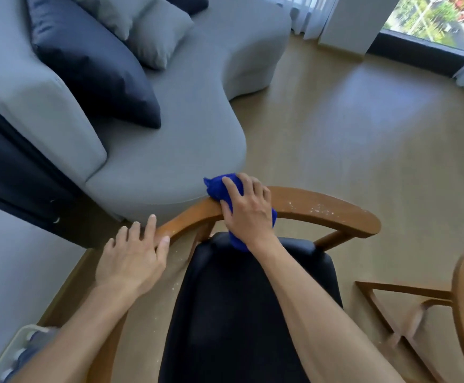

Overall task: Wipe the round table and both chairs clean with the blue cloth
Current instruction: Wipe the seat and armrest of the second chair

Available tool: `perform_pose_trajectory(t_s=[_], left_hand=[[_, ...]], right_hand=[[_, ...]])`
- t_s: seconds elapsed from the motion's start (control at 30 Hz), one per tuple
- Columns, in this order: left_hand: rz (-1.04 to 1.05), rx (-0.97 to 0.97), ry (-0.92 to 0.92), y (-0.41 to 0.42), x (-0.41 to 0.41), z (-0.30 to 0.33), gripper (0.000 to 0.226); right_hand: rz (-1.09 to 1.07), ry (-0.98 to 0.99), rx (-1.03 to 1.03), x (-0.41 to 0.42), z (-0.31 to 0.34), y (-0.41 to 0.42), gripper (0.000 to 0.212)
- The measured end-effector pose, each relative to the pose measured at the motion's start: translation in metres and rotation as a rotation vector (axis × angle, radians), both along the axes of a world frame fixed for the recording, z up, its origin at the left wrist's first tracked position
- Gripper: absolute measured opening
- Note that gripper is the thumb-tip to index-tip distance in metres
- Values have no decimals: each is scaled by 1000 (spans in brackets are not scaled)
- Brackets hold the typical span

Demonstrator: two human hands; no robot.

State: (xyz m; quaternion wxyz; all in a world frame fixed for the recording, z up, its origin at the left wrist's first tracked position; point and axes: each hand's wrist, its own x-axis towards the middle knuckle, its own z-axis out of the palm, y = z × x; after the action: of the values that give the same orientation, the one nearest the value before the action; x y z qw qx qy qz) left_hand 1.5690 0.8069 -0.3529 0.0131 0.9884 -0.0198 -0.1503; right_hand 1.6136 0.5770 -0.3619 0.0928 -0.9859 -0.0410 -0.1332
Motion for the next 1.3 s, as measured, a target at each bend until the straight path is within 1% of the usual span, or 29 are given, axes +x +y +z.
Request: perform_pose_trajectory(t_s=[0.07, 0.1, 0.13, 0.23, 0.3, 0.43, 0.47, 0.5, 0.57, 0.63, 0.73, 0.77, 0.83, 0.9, 0.97, 1.13, 1.2, 1.27, 1.3], left_hand=[[13, 62, 10, -2, 4, -1, 85], [18, 90, 19, -4, 9, -2, 88], [21, 103, 35, -8, 14, -4, 86], [-20, 77, 69, -25, 32, -13, 67], [-74, 48, 69, -33, 39, -18, 64], [-92, 32, 60, -35, 41, -18, 65], [-100, 26, 57, -35, 40, -17, 65], [-112, 23, 52, -37, 40, -17, 65], [-125, 23, 28, -35, 39, -17, 68], [-134, 20, 17, -34, 40, -19, 71], [-127, 20, -7, -31, 42, -24, 71], [-121, 28, -12, -31, 42, -26, 71], [-107, 44, -16, -29, 44, -28, 72], [-104, 57, -19, -28, 44, -27, 71], [-99, 70, -30, -29, 43, -26, 71], [-112, 87, -33, -33, 38, -18, 73], [-117, 84, -39, -32, 38, -17, 74], [-117, 90, -34, -32, 38, -17, 73], [-119, 89, -34, -33, 37, -19, 73]], right_hand=[[-151, 13, -20, -7, 1, -47, 41], [-225, 15, -31, -14, 3, -74, 41], [-310, 16, -36, -22, 4, -102, 41], [-565, 21, -30, -51, 8, -170, 40], [-709, 36, -2, -62, 7, -193, 38], [-1016, 66, 238, -55, 11, -208, 41], [-1063, 69, 250, -53, 14, -206, 42], [-1083, 64, 219, -51, 16, -202, 42], [-995, 47, 117, -39, 19, -173, 42], [-766, 45, 24, -19, 18, -120, 41], [-343, 77, -20, 12, 7, -22, 42], [-237, 109, -34, 17, 4, 0, 44], [-119, 159, -56, 19, 1, 10, 45], [-78, 132, -35, 13, 1, -19, 43], [-171, 115, 3, 2, 4, -65, 41], [-572, 156, 37, -41, 11, -193, 39], [-757, 155, 178, -52, 10, -219, 38], [-897, 129, 327, -57, 8, -222, 37], [-928, 97, 304, -57, 7, -216, 38]])
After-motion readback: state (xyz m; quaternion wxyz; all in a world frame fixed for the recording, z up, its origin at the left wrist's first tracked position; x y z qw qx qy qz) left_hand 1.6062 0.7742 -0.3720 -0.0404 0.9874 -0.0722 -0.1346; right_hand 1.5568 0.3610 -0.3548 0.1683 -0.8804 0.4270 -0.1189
